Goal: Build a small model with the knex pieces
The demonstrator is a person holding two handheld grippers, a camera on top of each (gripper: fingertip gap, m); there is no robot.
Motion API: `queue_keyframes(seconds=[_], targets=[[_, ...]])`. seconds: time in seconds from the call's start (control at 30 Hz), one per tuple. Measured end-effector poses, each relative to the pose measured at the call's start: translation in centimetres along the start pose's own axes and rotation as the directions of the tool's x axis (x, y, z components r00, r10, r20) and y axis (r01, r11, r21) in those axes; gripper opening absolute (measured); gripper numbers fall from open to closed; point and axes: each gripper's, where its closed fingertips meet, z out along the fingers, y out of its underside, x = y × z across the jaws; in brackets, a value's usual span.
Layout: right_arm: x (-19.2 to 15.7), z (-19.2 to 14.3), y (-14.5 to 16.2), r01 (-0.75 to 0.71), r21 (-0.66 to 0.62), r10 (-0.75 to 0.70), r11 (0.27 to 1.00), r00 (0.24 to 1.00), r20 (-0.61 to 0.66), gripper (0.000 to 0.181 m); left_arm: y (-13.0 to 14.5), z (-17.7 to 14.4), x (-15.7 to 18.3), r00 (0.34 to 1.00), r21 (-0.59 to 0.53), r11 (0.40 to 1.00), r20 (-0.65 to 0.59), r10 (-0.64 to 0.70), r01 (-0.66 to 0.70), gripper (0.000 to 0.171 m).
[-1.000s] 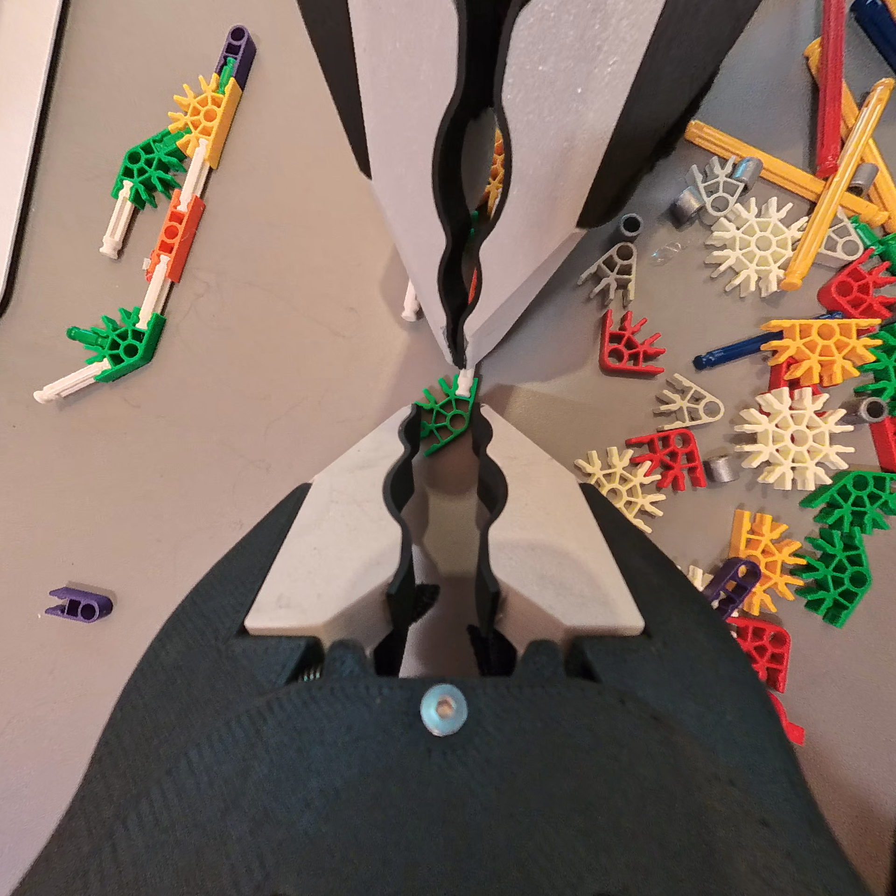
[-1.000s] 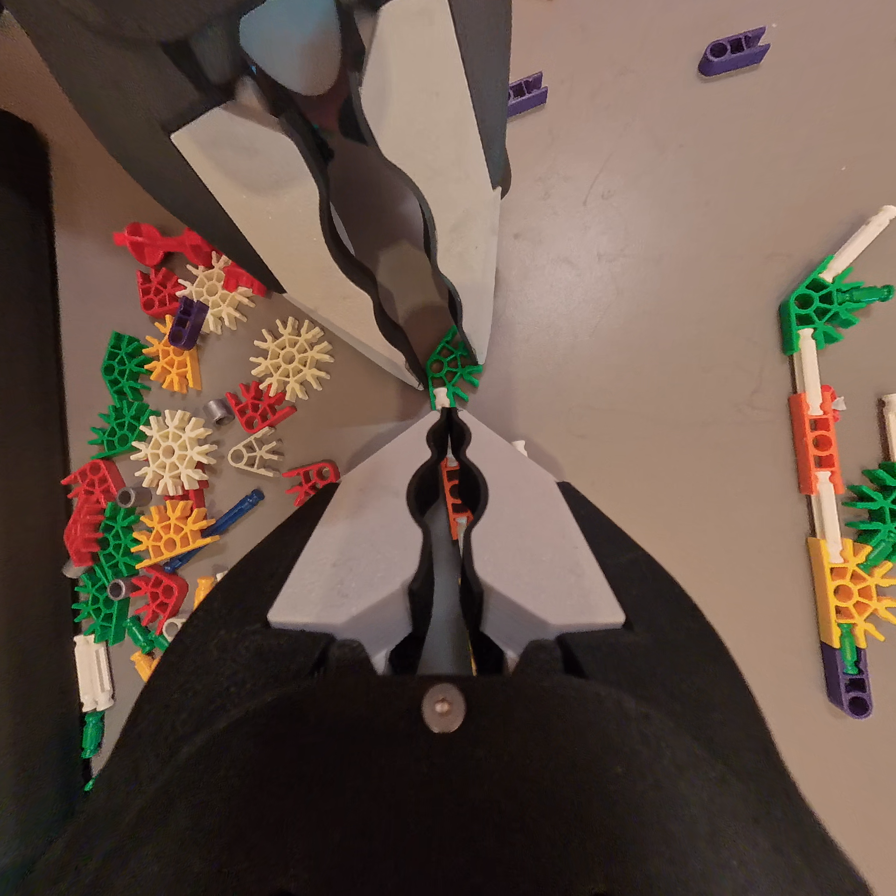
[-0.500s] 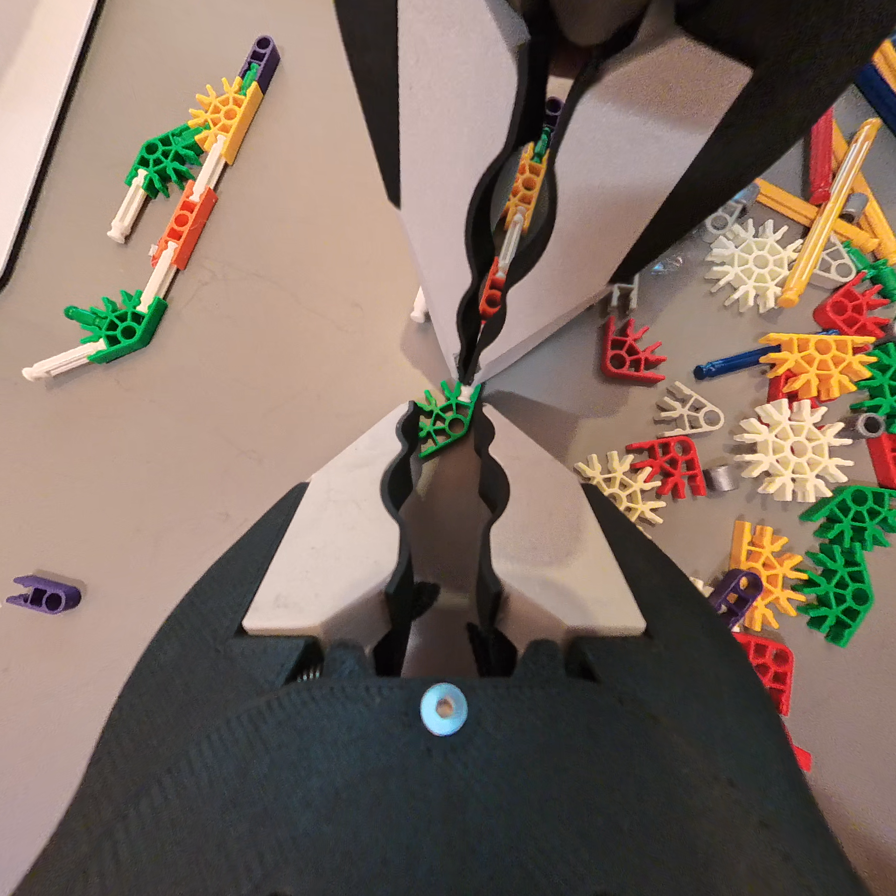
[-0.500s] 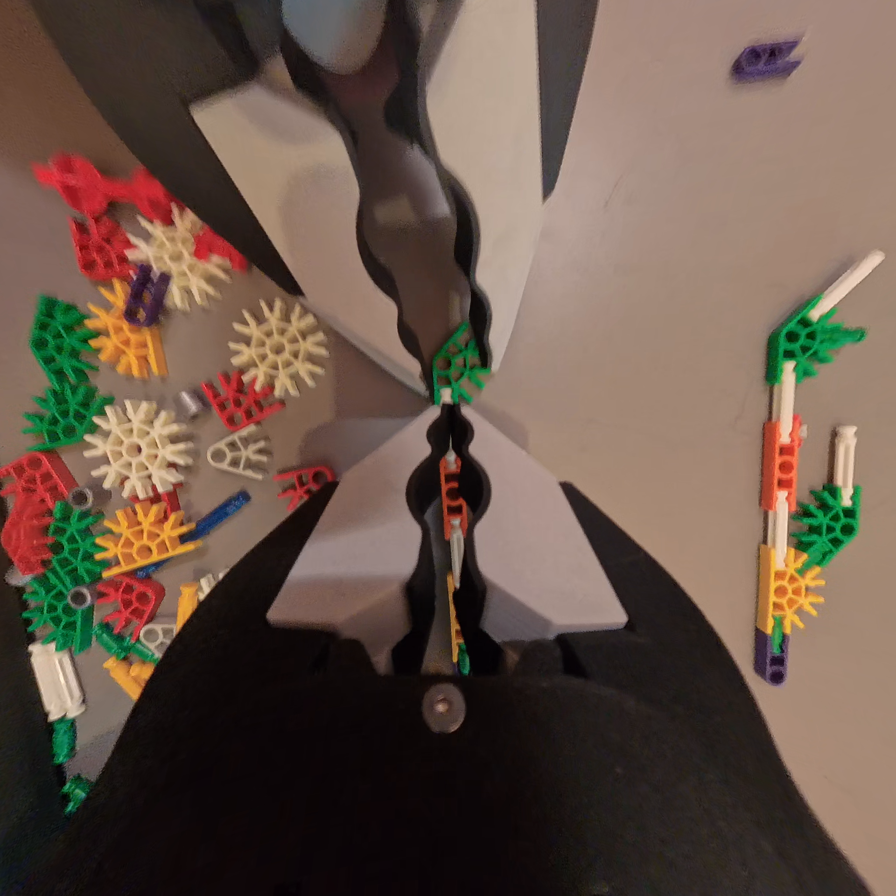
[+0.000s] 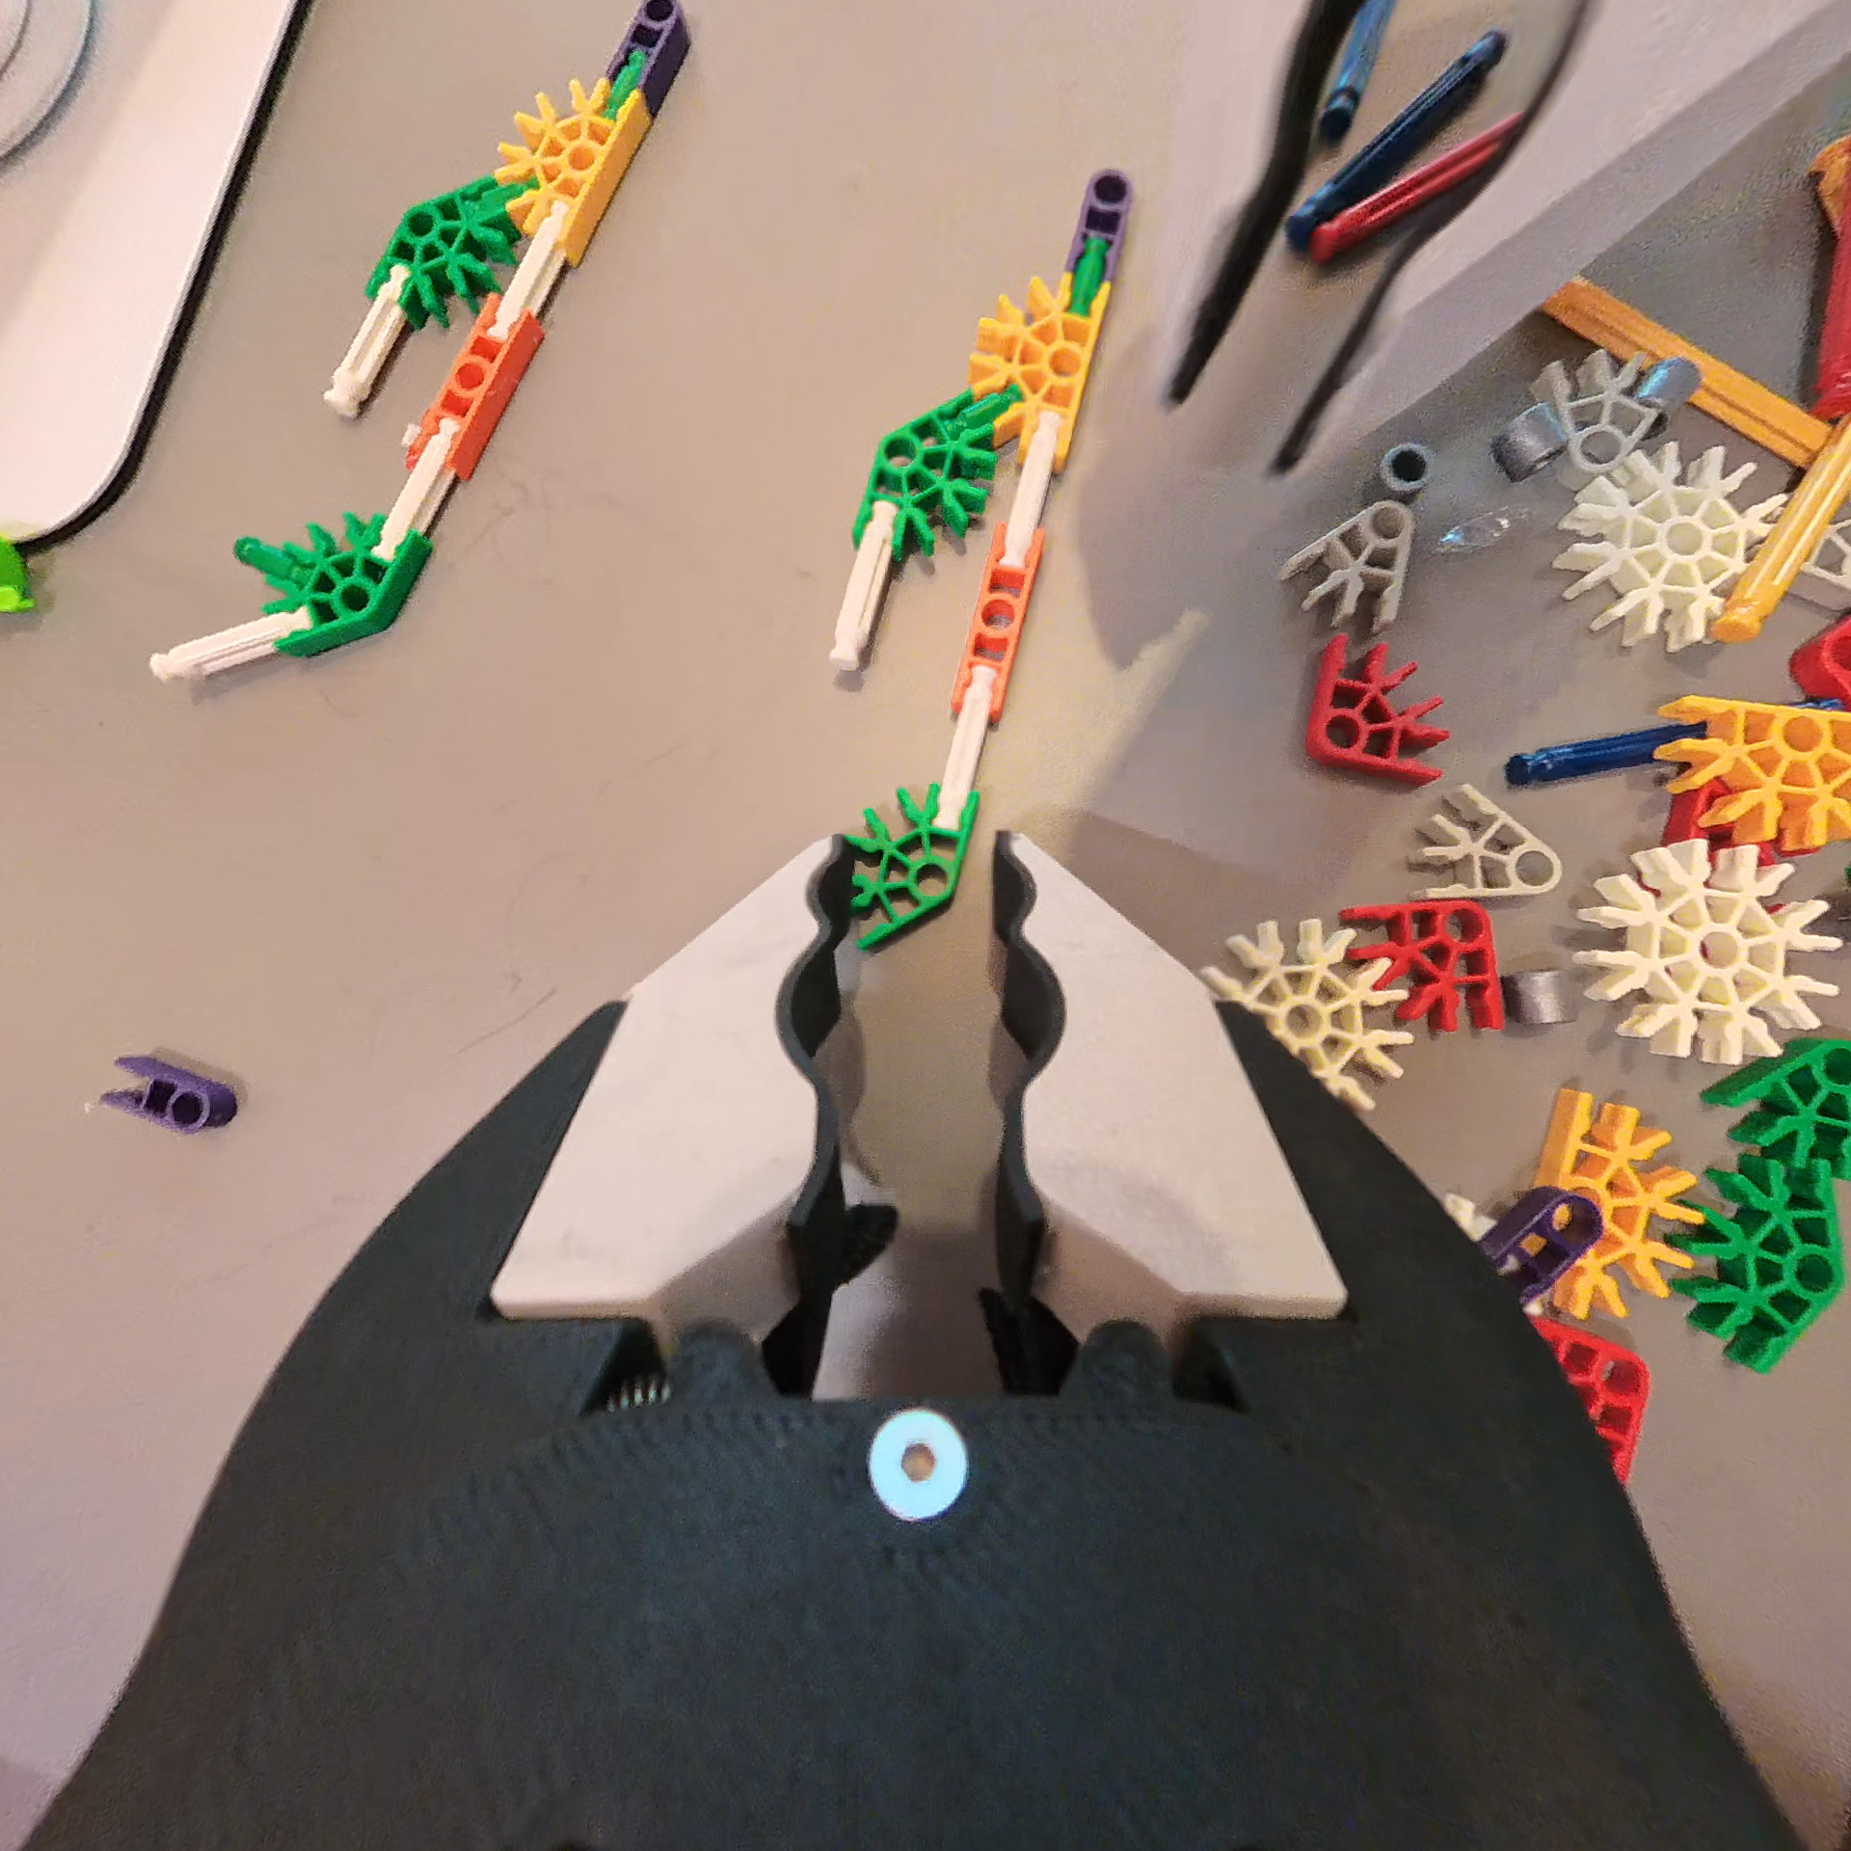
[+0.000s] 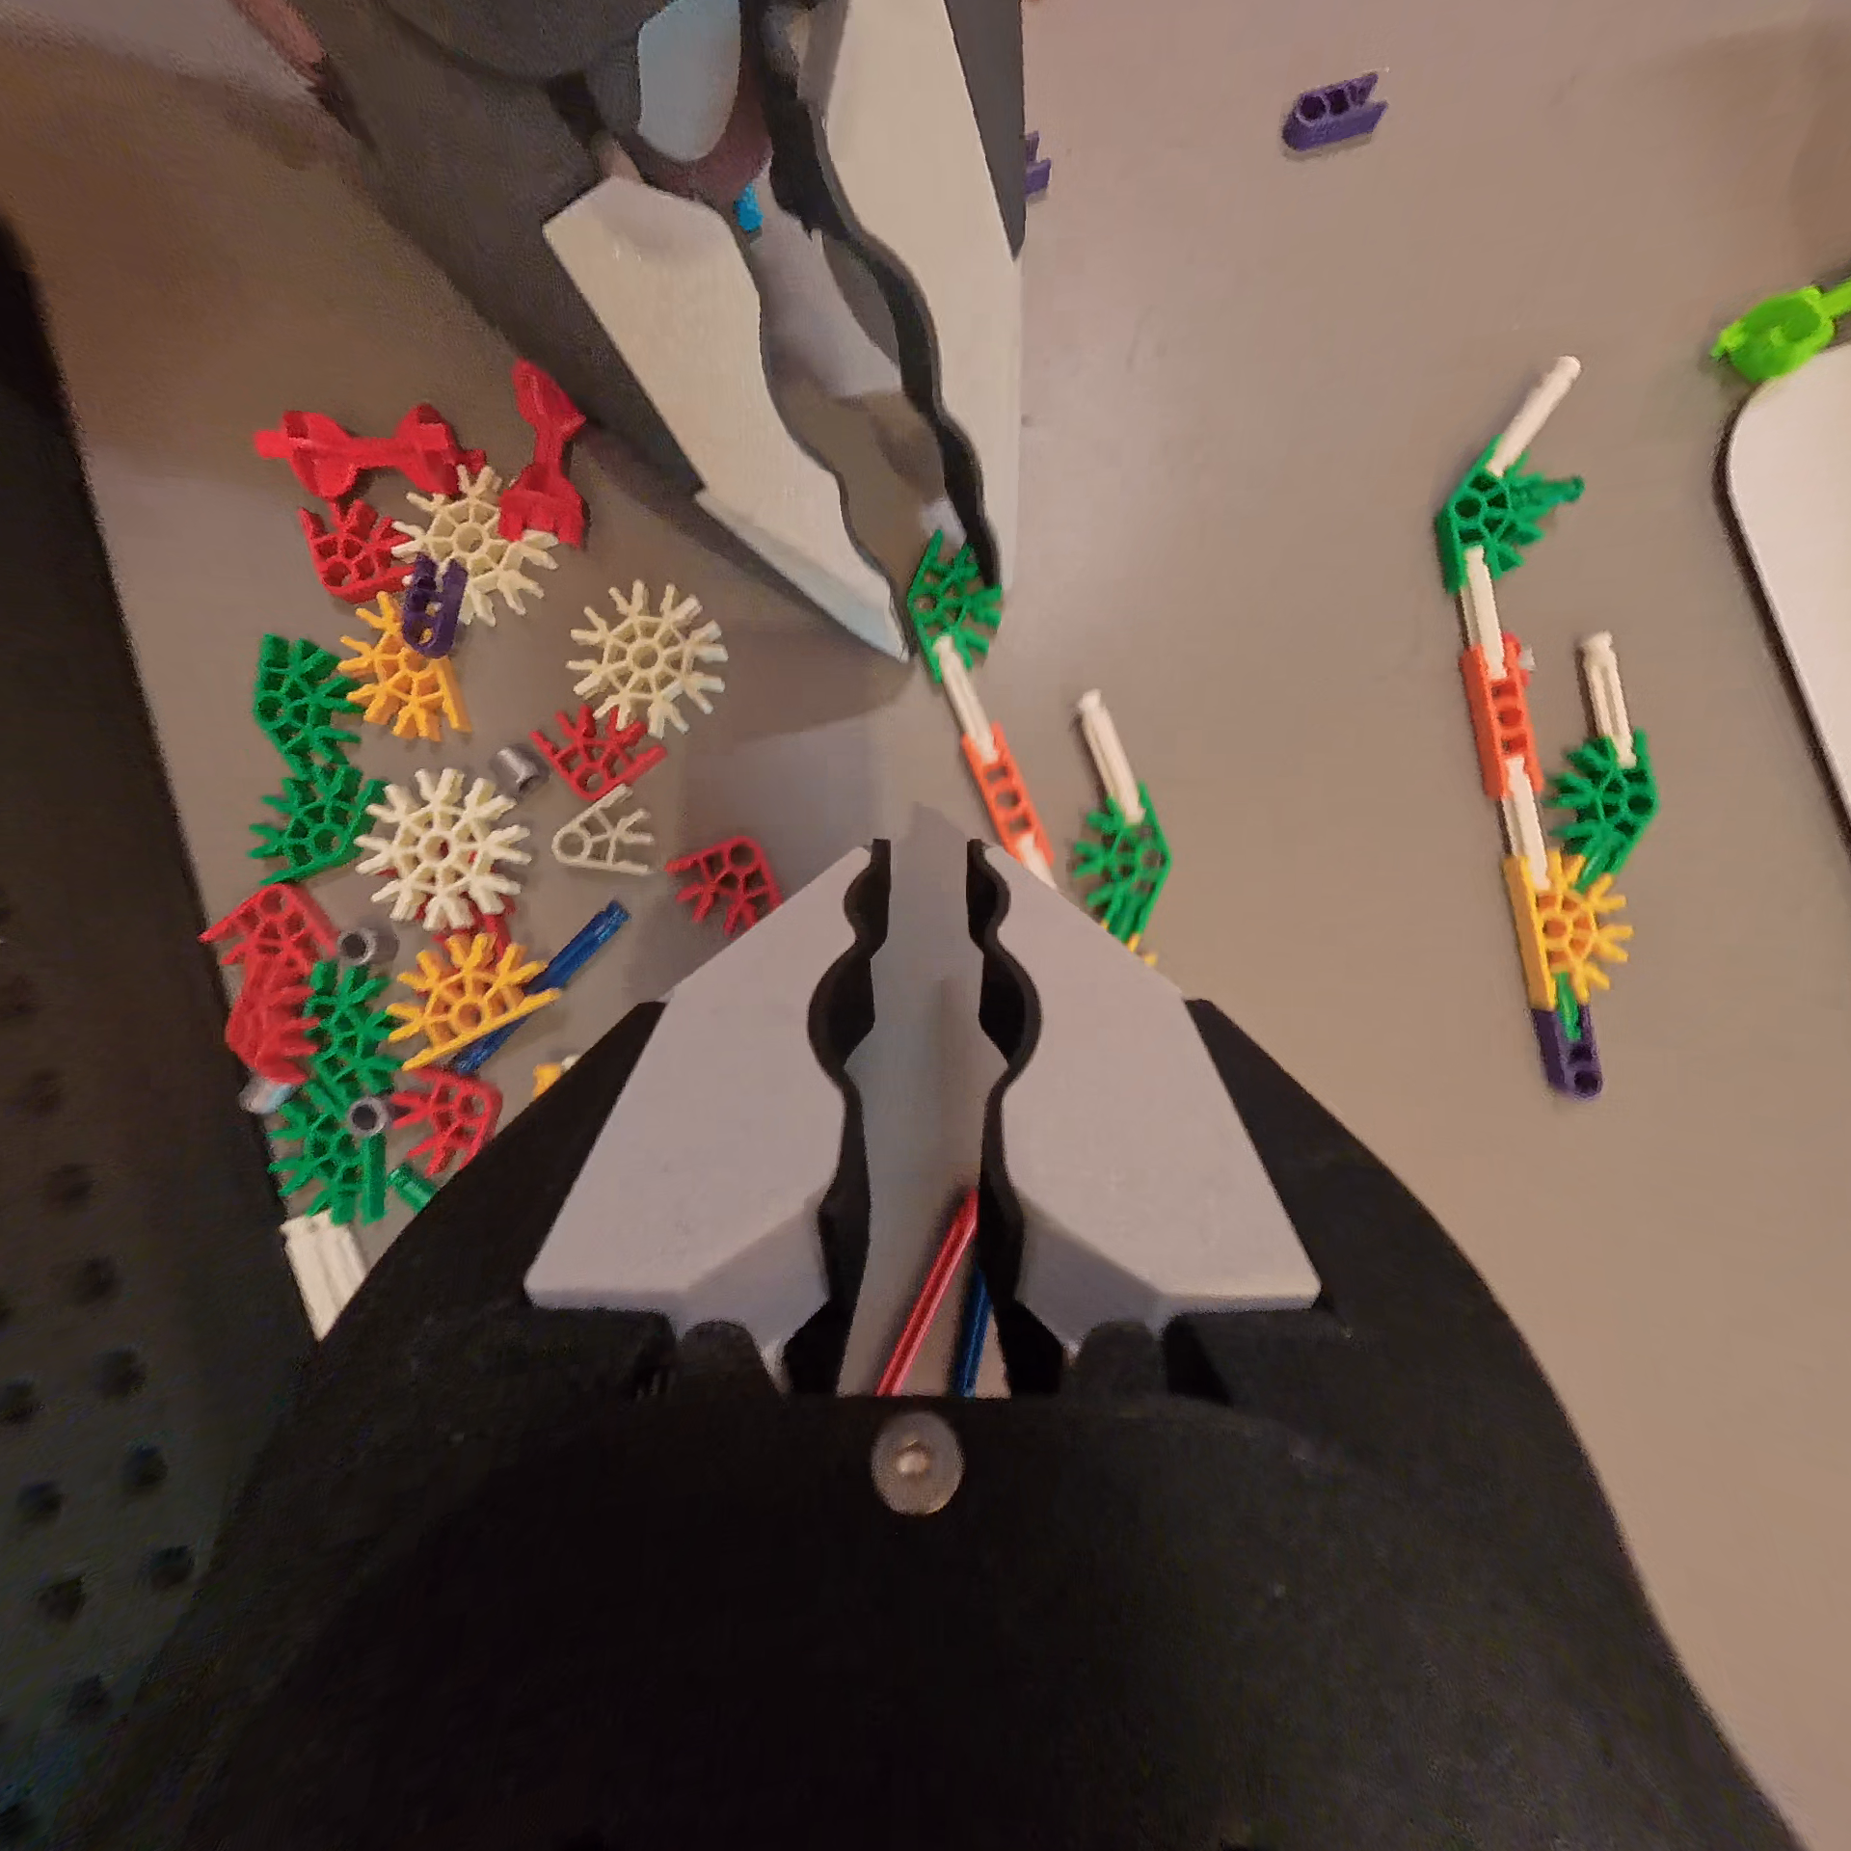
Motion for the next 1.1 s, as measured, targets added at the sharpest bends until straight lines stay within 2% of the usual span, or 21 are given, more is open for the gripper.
queue_keyframes(seconds=[0.17, 0.4, 0.57, 0.73, 0.9, 1.1], targets=[[-0.1, -3.8, 1.2, -0.065, 0.085, 0.068, 0.994, 0.997, -0.026, 0.017, 0.5, -1.8, -1.0, 0.999, 0.002, 0.999, 0.024, -0.035, 0.035, 0.041], [-0.9, -6.1, 3.5, -0.116, 0.078, 0.117, 0.99, 0.993, -0.015, 0.019, 2.2, -5.4, -1.8, 0.993, -0.005, 0.995, 0.054, -0.104, 0.105, 0.041], [-2.8, -5.6, 4.9, -0.139, 0.047, 0.136, 0.989, 0.989, 0.057, 0.021, 3.7, -7.2, 0.7, 0.992, -0.049, 0.991, -0.009, -0.128, 0.128, 0.04], [-4.0, -5.2, 7.2, -0.157, -0.008, 0.157, 0.988, 0.985, 0.074, 0.021, 4.7, -7.8, 2.9, 0.992, -0.072, 0.99, -0.018, -0.123, 0.122, 0.039], [-4.0, -6.9, 10.1, -0.234, -0.017, 0.234, 0.972, 0.97, 0.058, 0.018, 4.3, -8.1, 4.0, 0.99, -0.042, 0.989, -0.028, -0.14, 0.139, 0.039], [-7.2, -8.3, 13.5, -0.225, -0.082, 0.234, 0.971, 0.966, 0.114, 0.015, 4.7, -8.4, 5.4, 0.99, -0.056, 0.991, -0.062, -0.126, 0.122, 0.039]])
